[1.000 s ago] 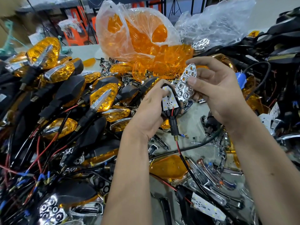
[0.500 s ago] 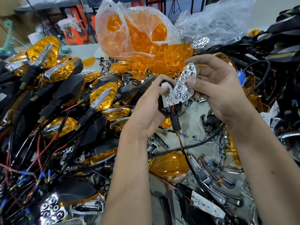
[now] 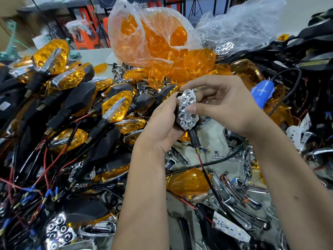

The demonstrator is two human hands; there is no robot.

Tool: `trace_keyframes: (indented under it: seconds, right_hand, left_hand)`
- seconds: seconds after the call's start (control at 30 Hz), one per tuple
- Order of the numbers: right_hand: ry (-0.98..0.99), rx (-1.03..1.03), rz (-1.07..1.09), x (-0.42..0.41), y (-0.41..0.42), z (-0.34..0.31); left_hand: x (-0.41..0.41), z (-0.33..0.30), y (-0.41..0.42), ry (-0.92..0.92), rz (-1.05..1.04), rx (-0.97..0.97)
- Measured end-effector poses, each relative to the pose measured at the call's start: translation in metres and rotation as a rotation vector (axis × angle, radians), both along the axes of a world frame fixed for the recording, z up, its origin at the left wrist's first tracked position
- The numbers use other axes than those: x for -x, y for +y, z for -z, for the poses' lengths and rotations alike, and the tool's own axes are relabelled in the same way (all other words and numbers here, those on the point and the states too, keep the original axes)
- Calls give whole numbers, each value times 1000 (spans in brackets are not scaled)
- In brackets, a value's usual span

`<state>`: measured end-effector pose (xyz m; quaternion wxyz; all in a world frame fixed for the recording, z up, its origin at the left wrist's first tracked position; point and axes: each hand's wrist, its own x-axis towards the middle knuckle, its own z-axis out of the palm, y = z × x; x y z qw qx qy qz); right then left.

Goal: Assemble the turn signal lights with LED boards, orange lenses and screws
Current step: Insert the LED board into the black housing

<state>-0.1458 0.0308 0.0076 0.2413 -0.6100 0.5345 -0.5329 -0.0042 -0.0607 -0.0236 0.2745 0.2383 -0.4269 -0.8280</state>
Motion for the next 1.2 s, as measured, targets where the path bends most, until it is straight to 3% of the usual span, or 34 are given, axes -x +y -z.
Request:
trace_keyframes:
  seconds: [0.17, 0.77, 1.2]
  right_hand:
    - [147, -25, 39, -1, -1, -1]
    - [168, -67, 81, -1, -7, 10]
    - [133, -158, 124, -2, -9, 11]
  left_hand:
    - [1, 1, -1, 54, 60, 9]
    - [-1, -4, 3, 38, 7, -189]
    - [-3, -13, 8, 255, 18, -115]
